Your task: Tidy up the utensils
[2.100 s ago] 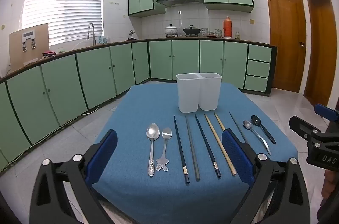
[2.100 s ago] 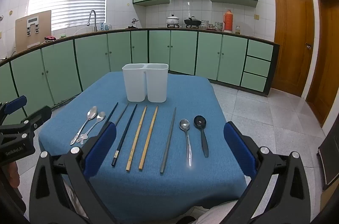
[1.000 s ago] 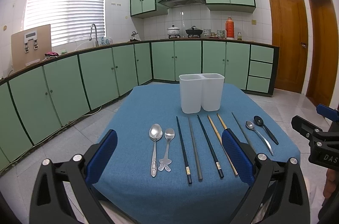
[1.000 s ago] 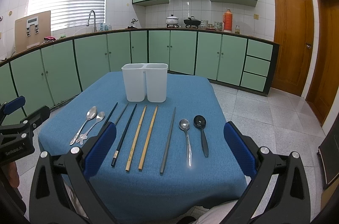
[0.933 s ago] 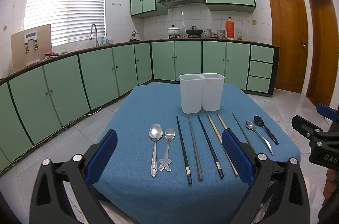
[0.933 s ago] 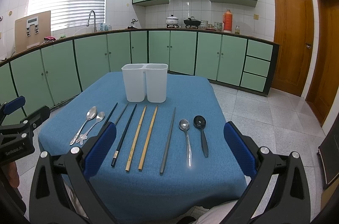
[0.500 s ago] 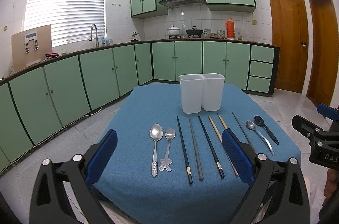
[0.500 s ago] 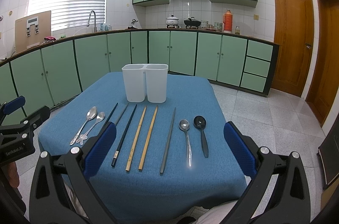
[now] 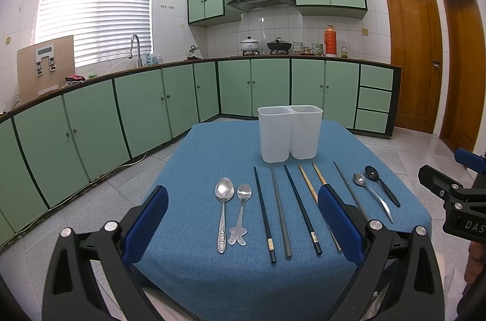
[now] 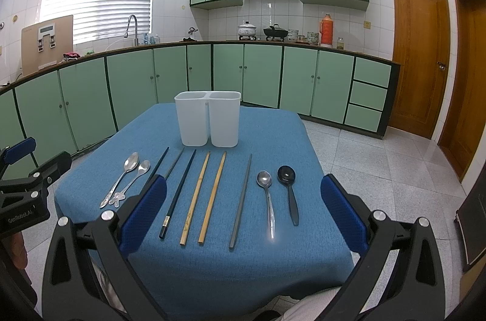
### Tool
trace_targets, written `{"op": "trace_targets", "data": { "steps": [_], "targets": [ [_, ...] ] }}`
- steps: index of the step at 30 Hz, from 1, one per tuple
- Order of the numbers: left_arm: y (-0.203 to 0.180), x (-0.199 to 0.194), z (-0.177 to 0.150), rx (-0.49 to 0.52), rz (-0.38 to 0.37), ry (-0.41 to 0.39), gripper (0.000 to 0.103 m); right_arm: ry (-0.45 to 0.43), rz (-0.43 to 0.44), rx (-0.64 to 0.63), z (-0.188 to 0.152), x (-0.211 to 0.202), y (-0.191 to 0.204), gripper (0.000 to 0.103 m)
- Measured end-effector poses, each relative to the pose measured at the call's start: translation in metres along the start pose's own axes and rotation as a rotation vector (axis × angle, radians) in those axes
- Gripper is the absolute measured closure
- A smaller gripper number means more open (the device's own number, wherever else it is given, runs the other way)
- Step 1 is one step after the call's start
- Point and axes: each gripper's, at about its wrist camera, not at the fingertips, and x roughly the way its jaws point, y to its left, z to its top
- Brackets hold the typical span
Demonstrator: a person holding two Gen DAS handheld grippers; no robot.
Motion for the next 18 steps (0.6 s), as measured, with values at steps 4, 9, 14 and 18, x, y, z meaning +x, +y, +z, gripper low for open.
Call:
{"op": "trace_targets", "data": {
  "steps": [4, 9, 14, 18],
  "targets": [
    [0.0003, 0.0001, 0.0, 0.0, 0.0, 0.001, 0.006, 0.0, 0.0, 0.0, 0.0, 0.0003, 0.0, 0.005],
    [0.001, 0.0004, -0.0001, 0.0, 0.001, 0.0, 0.006, 0.0, 0.0, 0.0, -0.0001, 0.0005, 0.0001, 0.005],
    [0.0009, 0.0003, -0.0001, 0.001, 0.001, 0.0, 0.006, 0.0, -0.001, -0.001, -0.0003, 0.0007, 0.0004, 0.005],
    [0.0016, 0.0006, -0.0002, 0.001, 0.001, 0.0, 0.006, 0.0, -0.001, -0.001, -0.0005, 0.0005, 0.0006, 0.005]
  ]
}}
